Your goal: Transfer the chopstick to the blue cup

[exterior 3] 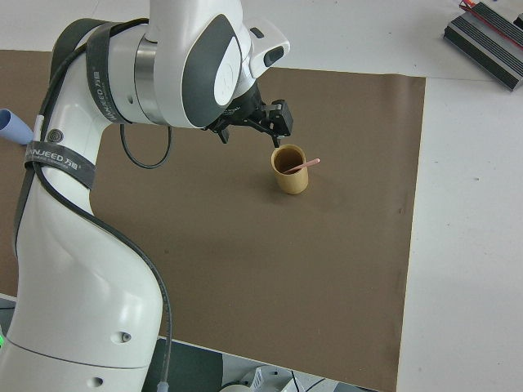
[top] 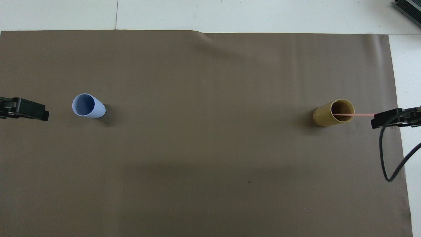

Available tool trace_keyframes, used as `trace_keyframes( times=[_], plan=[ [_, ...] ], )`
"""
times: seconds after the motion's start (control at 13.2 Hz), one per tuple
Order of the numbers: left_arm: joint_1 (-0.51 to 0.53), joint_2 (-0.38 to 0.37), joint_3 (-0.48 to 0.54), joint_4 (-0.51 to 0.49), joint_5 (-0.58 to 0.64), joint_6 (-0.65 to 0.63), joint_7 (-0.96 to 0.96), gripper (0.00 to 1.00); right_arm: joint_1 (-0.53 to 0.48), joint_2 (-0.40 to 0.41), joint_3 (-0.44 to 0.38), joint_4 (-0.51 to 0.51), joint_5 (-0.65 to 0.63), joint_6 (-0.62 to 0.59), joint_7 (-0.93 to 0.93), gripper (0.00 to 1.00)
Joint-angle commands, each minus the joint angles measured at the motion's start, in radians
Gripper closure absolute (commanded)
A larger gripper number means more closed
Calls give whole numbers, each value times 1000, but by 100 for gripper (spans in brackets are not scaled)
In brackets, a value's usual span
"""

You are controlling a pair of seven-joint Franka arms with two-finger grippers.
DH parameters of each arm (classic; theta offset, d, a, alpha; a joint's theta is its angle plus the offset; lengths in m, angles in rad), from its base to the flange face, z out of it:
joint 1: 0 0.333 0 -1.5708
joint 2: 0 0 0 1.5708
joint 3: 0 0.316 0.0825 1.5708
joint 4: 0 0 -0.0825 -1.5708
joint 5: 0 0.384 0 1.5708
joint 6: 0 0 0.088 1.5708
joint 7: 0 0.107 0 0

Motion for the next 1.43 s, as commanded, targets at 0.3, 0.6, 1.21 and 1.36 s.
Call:
trace_keyframes(
  times=[0.3, 0.6, 1.21, 1.36],
  plan=[
    [-5, -27, 2, -32, 6, 13, 5, 0, -4, 7, 5, 25, -12, 77, -22, 0],
    [-3, -22, 2, -33, 3, 50, 3, 0, -12, 2, 5, 30, -5, 25, -23, 0],
    [43, -7, 5, -33, 0, 128, 43, 0, -12, 1, 5, 27, 0, 25, -23, 0],
    [69, 28, 5, -33, 0, 154, 80, 0, -12, 1, 5, 27, 0, 25, -25, 0]
  ],
)
